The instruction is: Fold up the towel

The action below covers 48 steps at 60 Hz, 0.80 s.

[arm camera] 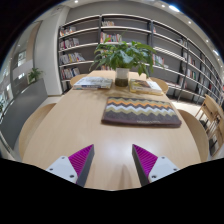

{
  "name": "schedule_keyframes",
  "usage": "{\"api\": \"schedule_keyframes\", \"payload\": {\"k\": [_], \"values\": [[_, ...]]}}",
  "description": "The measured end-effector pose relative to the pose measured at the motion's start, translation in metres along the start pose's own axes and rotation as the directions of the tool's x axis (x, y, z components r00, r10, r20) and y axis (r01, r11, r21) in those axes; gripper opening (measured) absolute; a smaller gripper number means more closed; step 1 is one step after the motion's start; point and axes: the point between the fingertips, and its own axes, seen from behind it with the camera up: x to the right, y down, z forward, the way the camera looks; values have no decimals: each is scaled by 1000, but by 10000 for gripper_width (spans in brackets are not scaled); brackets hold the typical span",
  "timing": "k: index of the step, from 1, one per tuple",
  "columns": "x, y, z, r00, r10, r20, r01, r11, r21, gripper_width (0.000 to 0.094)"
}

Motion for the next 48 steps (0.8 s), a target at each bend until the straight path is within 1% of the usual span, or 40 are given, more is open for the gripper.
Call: {"api": "schedule_keyframes", "payload": {"k": [2, 3, 5, 10, 11, 14, 16, 20, 24, 26, 27, 29, 30, 31, 32, 33, 38, 43, 46, 48], "values": [[-8, -13, 20, 1000, 1, 3, -1, 1000, 7, 759], [1, -20, 18, 1000, -1, 9, 1, 1000, 8, 759], [-16, -36, 47, 1000, 3, 6, -3, 1000, 15, 756], [-28, -68, 93, 1000, -8, 6, 7, 1000, 22, 750], [-20, -70, 93, 1000, -12, 9, 12, 1000, 21, 748], [-30, -86, 130, 1000, -11, 3, 11, 1000, 23, 740], [-30, -96, 142, 1000, -15, 4, 15, 1000, 20, 732], [-25, -108, 169, 1000, -18, -14, 18, 1000, 15, 698], [-20, -101, 193, 999, -28, -30, 27, 999, -26, 633], [-18, -111, 196, 999, -20, -47, 20, 1000, 9, 577], [-13, -111, 199, 998, -12, -60, 13, 1000, 3, 539], [-4, -109, 200, 996, -11, -94, 10, 1000, -8, 353], [0, -108, 200, 994, -18, -111, 16, 1000, -17, 313], [2, -108, 199, 992, -34, -121, 31, 999, -24, 237], [4, -108, 199, 990, -53, -129, 50, 998, -28, 197], [7, -107, 199, 988, -73, -138, 69, 997, -34, 114], [9, -105, 199, 985, -114, -127, 108, 993, -52, 67], [7, -106, 194, 991, -98, -87, 92, 993, -74, 39], [9, -116, 185, 996, -60, -63, 57, 997, -57, 38], [20, -130, 176, 996, -52, -72, 49, 998, -35, 38]]}}
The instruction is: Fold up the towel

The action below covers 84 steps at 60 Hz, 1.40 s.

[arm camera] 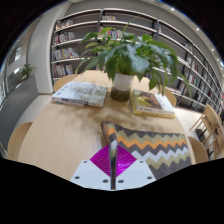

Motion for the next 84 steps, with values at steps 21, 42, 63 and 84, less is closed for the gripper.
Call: {"api": "schedule_keyframes", "payload": {"k": [21, 42, 63, 84], "values": [[218, -53, -62, 989, 41, -143, -23, 992, 126, 43], [254, 4, -55, 996, 12, -84, -9, 999, 44, 664], [199, -58, -247, 994, 106, -36, -94, 966, 240, 766], [146, 10, -348, 991, 124, -46, -110, 965, 237, 764]]}}
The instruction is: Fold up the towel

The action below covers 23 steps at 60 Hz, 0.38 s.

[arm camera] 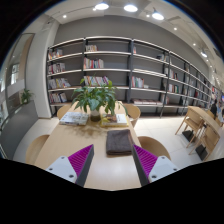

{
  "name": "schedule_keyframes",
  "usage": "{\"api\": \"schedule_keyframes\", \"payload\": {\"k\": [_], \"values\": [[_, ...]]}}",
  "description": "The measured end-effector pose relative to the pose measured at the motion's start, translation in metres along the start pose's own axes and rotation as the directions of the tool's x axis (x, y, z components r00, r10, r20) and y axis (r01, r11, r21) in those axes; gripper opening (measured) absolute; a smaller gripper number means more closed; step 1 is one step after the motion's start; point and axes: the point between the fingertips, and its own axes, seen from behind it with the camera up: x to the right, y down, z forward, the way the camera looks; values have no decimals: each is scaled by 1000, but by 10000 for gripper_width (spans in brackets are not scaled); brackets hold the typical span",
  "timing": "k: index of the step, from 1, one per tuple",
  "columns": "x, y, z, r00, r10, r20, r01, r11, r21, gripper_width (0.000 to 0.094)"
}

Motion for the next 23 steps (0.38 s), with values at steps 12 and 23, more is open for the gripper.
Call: {"api": "schedule_keyframes", "payload": {"k": [12, 23], "values": [[-18, 14, -26, 1000, -9, 21, 9, 1000, -3, 763], [-24, 16, -40, 1000, -17, 21, 17, 1000, 4, 767]]}}
